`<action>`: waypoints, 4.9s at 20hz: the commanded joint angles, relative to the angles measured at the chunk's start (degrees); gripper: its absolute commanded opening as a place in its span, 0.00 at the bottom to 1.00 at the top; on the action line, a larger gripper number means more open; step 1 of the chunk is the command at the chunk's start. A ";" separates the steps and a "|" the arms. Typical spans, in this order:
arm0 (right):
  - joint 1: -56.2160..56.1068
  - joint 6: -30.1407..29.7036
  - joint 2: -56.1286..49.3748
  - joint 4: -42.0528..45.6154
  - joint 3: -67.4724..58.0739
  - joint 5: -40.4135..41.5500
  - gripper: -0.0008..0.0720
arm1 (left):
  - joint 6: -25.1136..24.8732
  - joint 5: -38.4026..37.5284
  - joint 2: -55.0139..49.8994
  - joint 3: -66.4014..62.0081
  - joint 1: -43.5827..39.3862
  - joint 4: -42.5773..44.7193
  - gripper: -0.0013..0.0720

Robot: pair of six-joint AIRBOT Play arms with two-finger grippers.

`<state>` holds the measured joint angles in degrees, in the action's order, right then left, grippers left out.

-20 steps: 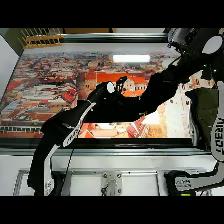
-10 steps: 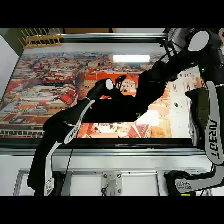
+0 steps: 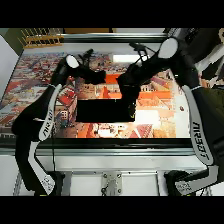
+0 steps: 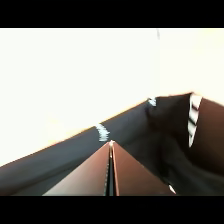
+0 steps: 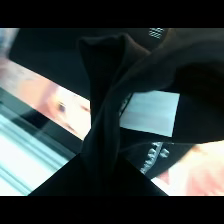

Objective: Fold the clothes and pants, and hang the long-sleeved shirts on hangers.

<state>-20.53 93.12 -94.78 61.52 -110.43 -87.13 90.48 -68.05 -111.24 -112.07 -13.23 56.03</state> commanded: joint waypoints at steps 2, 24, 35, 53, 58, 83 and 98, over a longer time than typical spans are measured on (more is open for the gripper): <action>-8.72 2.27 -6.38 -4.87 -0.07 11.32 0.04 | -0.74 -3.50 5.62 -0.04 9.44 0.07 0.02; 8.41 -17.90 8.94 -21.44 44.46 37.55 0.99 | -3.80 1.33 34.45 30.10 16.94 11.80 0.03; 7.85 -30.32 -4.61 -44.33 51.39 37.55 0.99 | -3.74 7.50 38.86 39.95 8.57 11.76 0.03; 28.30 -10.56 7.93 -1.73 22.38 18.40 0.04 | -3.69 7.17 38.86 39.95 8.57 11.39 0.03; 49.48 -8.13 9.88 1.01 15.72 18.27 0.04 | -3.69 6.10 38.86 39.95 8.57 11.39 0.03; 67.47 4.63 30.86 30.12 31.19 7.93 0.04 | -3.72 5.05 38.86 39.95 8.57 11.43 0.03; 65.88 -2.29 39.01 24.70 41.29 19.98 0.97 | -3.69 5.03 38.86 39.95 8.57 11.39 0.03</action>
<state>46.54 95.98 -57.80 91.09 -65.98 -72.01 86.70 -63.05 -72.40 -72.14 -4.64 67.46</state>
